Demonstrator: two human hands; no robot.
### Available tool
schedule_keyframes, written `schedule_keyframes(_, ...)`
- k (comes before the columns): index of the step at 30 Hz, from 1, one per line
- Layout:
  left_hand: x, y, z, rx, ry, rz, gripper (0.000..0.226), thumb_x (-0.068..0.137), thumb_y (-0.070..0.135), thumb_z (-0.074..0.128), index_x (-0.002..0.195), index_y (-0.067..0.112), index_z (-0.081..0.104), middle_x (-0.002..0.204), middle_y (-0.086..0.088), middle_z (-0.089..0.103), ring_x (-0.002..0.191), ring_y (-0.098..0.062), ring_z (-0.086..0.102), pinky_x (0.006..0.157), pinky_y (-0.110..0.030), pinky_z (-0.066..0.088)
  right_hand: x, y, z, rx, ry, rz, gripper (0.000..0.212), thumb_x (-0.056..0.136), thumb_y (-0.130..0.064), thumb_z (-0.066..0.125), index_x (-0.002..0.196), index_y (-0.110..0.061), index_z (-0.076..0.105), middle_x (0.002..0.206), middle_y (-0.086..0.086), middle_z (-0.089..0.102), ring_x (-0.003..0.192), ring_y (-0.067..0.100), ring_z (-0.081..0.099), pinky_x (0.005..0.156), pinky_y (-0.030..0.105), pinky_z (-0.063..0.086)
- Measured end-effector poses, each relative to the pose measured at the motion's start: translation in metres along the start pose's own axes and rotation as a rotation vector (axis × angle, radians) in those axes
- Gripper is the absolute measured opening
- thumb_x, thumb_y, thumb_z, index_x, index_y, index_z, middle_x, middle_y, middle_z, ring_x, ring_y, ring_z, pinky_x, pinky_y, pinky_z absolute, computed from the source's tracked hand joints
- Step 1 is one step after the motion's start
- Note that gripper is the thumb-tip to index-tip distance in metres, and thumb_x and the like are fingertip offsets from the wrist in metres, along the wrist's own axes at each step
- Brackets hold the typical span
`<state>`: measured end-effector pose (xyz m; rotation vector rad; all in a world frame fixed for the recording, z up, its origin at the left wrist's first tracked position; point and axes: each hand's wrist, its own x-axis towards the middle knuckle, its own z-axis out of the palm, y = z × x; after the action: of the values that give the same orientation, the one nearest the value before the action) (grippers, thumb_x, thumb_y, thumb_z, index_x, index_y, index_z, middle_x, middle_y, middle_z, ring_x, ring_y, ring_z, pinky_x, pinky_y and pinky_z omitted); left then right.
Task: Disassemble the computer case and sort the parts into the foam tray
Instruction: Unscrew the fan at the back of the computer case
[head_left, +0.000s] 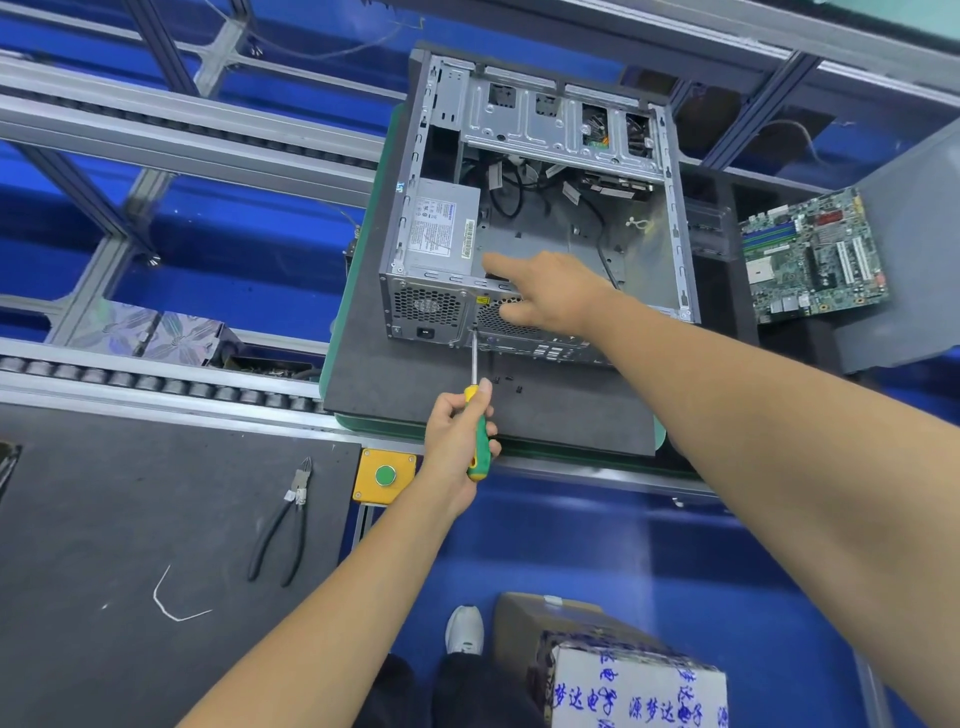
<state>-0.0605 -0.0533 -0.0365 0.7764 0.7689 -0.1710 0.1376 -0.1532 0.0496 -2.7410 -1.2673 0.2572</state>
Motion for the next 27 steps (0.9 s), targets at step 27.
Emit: schedule_keyframes(27,-0.0018,-0.0087,0.0035,-0.072,0.012,0.013,0.040,0.089,0.020,0.080,0.118,0.014,0.052,0.096,-0.002,0.065,0.072,-0.005,0.064,0.049,-0.020,0.044,-0.0016,-0.0040,-0.0043,0.027,-0.040,0.028,0.034,0.084,-0.027,0.057,0.108,-0.033,0.032,0.054,0.004,0.040,0.049,0.020,0.038,0.047,0.029,0.022)
